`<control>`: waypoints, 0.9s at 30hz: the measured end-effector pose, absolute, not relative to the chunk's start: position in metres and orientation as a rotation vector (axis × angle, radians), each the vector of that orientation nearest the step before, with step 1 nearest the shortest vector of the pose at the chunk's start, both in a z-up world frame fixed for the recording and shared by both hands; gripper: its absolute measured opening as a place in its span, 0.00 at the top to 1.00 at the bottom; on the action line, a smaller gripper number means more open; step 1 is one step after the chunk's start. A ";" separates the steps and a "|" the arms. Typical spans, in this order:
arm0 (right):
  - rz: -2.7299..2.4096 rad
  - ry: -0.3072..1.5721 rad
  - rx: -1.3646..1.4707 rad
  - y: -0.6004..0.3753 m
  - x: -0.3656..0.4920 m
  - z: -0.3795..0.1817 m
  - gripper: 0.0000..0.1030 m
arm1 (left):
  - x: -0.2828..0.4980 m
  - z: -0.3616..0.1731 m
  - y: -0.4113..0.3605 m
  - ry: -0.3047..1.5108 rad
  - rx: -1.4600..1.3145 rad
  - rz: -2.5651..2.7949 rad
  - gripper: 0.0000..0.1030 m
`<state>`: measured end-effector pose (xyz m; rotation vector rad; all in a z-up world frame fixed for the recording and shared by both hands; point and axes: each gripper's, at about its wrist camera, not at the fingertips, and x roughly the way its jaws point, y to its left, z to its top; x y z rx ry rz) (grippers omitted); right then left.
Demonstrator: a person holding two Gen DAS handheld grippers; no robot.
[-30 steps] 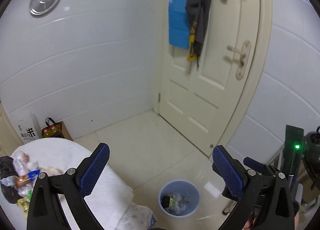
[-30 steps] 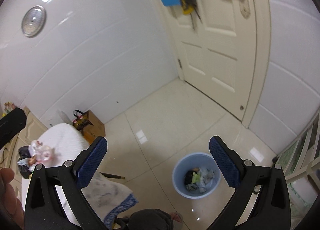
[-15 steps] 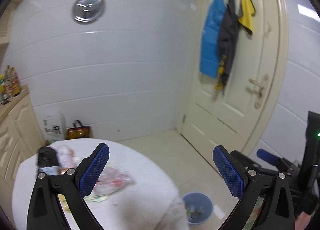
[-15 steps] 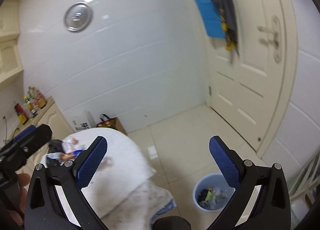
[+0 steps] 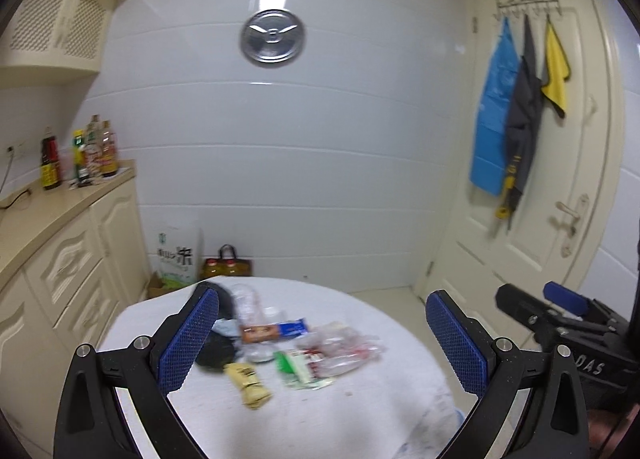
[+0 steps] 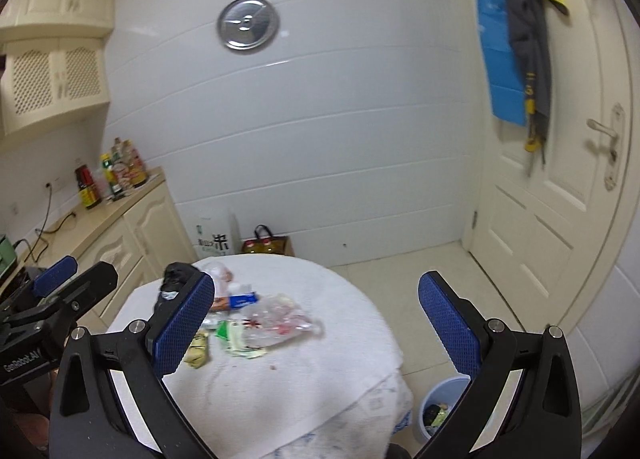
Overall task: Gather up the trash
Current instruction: 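Return both tools to the table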
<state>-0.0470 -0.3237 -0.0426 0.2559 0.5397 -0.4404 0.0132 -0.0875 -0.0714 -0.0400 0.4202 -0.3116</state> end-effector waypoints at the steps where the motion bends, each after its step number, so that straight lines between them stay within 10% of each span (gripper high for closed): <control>1: -0.435 0.544 0.249 -0.319 -0.044 -0.044 0.00 | 0.009 -0.074 -0.081 0.424 -0.045 -0.297 0.01; 27: -0.319 0.722 0.212 -0.301 0.023 -0.114 0.00 | 0.079 -0.148 -0.063 0.651 -0.046 -0.140 0.01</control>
